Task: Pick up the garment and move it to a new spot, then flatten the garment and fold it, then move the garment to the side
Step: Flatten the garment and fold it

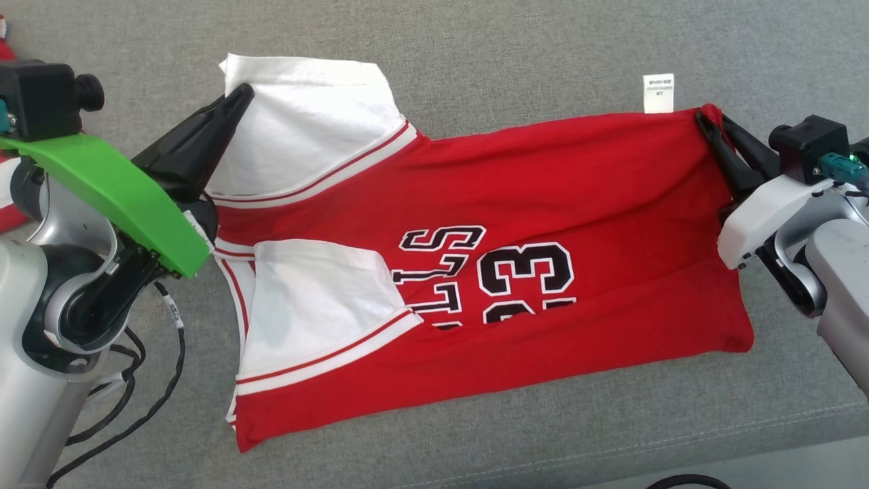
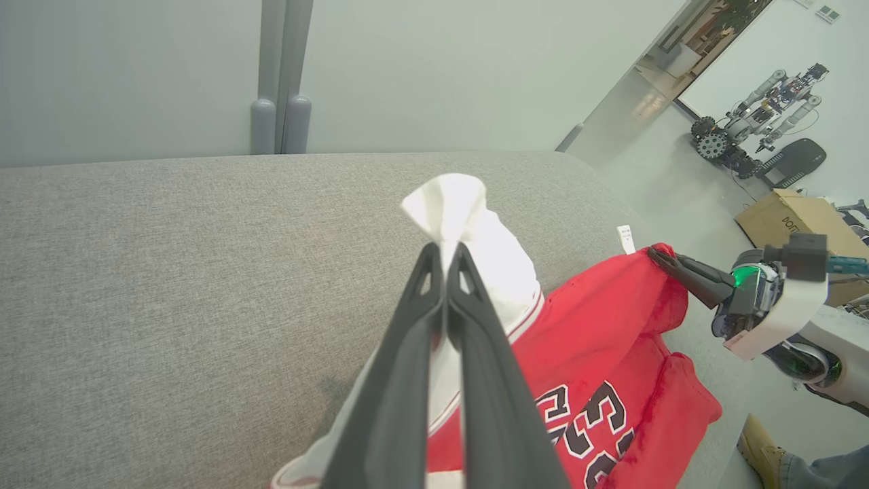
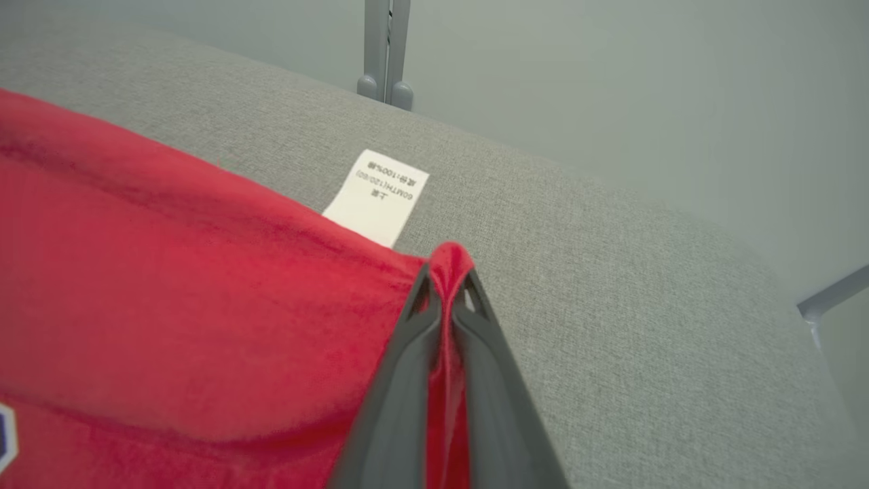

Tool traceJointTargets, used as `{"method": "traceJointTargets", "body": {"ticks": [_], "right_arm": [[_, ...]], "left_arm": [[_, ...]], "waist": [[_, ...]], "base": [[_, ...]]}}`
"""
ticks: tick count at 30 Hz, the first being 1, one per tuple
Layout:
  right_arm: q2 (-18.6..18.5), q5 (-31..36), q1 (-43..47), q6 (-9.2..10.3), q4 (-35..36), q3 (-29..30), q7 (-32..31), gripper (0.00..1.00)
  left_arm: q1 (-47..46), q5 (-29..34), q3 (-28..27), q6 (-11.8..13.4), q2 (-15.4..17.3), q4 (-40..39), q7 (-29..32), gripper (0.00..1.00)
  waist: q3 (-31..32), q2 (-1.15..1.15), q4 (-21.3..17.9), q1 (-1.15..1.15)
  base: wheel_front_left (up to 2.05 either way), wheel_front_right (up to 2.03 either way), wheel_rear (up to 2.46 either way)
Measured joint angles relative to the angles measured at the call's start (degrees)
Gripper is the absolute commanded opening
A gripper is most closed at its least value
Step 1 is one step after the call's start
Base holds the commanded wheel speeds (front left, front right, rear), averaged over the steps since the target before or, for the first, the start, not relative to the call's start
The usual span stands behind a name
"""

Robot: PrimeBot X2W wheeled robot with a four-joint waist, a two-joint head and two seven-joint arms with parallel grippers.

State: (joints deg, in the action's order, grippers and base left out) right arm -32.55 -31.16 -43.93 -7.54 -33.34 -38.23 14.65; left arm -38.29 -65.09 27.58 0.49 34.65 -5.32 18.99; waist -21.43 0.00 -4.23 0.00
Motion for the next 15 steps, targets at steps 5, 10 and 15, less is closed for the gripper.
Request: {"method": "traceJointTargets", "body": {"ticks": [5, 10, 15], "right_arm": [[0.76, 2.74, 0.0, 0.0, 0.19, 2.74, 0.34, 0.0], [2.56, 5.45, 1.14, 0.0, -0.04, 5.09, 0.4, 0.0], [3.2, 6.17, 1.98, 0.0, -0.33, 5.34, 0.4, 0.0]], "left_arm": [[1.12, -0.24, 0.56, -0.75, 0.13, 0.4, -0.12, 0.0], [2.24, 0.19, 1.74, -1.42, 0.01, 1.88, -0.52, 0.0], [3.17, 0.16, 1.24, -1.48, 0.2, 0.57, -1.42, 0.0]], "waist": [[0.26, 0.0, -0.03, 0.0], [0.22, 0.0, -0.22, 0.0], [0.56, 0.0, -0.38, 0.0]], "base": [[0.0, 0.0, 0.0], [0.0, 0.0, 0.0], [0.0, 0.0, 0.0]]}}
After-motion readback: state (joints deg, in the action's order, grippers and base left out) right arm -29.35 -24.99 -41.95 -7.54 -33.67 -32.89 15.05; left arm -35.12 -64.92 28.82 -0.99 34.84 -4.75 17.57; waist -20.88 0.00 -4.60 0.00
